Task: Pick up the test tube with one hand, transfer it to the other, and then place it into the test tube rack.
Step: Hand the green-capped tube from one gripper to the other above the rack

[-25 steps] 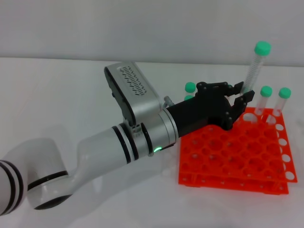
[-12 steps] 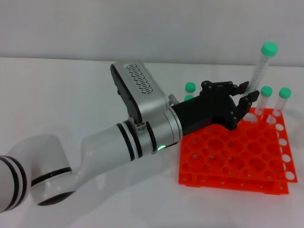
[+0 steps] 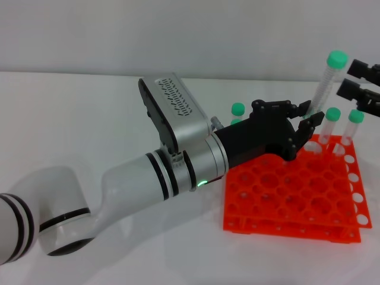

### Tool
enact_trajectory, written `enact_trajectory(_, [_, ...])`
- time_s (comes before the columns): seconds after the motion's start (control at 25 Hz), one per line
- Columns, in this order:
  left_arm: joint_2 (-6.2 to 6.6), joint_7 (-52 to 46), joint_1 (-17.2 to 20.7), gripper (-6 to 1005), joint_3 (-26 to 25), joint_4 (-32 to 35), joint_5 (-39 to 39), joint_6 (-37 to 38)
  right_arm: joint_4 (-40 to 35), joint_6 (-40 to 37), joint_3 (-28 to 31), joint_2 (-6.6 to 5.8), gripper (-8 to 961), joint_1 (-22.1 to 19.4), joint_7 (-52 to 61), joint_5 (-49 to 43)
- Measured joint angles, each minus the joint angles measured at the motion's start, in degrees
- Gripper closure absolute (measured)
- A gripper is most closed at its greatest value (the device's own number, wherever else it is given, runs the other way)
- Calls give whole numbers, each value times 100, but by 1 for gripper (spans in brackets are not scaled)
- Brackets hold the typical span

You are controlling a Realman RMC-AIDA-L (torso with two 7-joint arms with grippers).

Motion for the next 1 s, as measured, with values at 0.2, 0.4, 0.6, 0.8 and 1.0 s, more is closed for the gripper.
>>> enact_trajectory(0.2, [-6,8,-5,821,0,0,0,-3,-7,-130,-4,48,83,97,-10,-66])
enact_trajectory(0.4, [-9,10,-65,822,0,31,0,-34,-10,-239,-4,72,115,138,-14,-71])
enact_trajectory(0.6, [-9,10,-68,822,21,53,0,-45,-10,-299,2,72,228,150,-15,-75])
enact_trajectory(0.8, [-9,10,-43,823,36,65,2,-46,-54,-281,20,70,486,108,-16,-76])
enact_trajectory(1.0, [-9,11,-11,824,36,79,47,-44,-71,-239,44,68,640,53,-17,-56])
